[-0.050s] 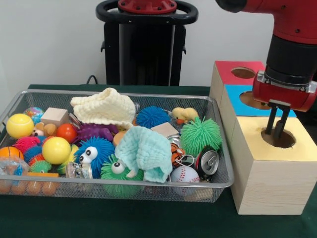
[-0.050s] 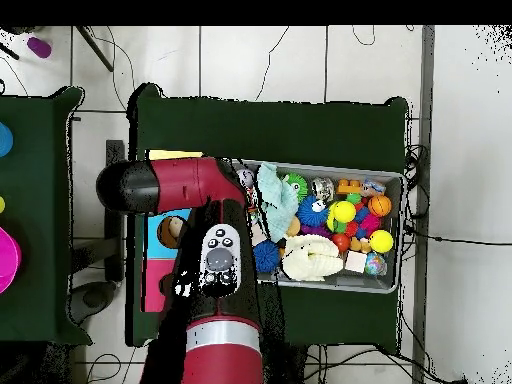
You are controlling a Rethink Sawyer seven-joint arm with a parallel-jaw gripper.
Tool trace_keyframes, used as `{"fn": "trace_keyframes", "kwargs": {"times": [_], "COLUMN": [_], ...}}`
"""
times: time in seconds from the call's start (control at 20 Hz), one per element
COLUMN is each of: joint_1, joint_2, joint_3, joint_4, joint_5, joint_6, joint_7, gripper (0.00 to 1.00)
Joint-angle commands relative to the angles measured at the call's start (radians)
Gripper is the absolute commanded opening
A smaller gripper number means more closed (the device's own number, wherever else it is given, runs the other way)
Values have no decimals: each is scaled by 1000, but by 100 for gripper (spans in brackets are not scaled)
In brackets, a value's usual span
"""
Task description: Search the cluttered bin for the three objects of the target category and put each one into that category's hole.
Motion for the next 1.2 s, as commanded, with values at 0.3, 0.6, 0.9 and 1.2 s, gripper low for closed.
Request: {"fn": "trace_keyframes", "kwargs": {"times": [0.3, 0.6, 0.9, 1.2], "joint_1": [-59, -61, -22, -26], "joint_2": [-46, -55, -57, -61], "joint_3": [118, 116, 46, 65], "joint_4": [48, 3, 5, 20], "joint_5": [-53, -58, -146, -188], "joint_6": [140, 195, 28, -6], "joint_7": [-129, -140, -101, -96], "gripper": [0, 0, 0, 0]}}
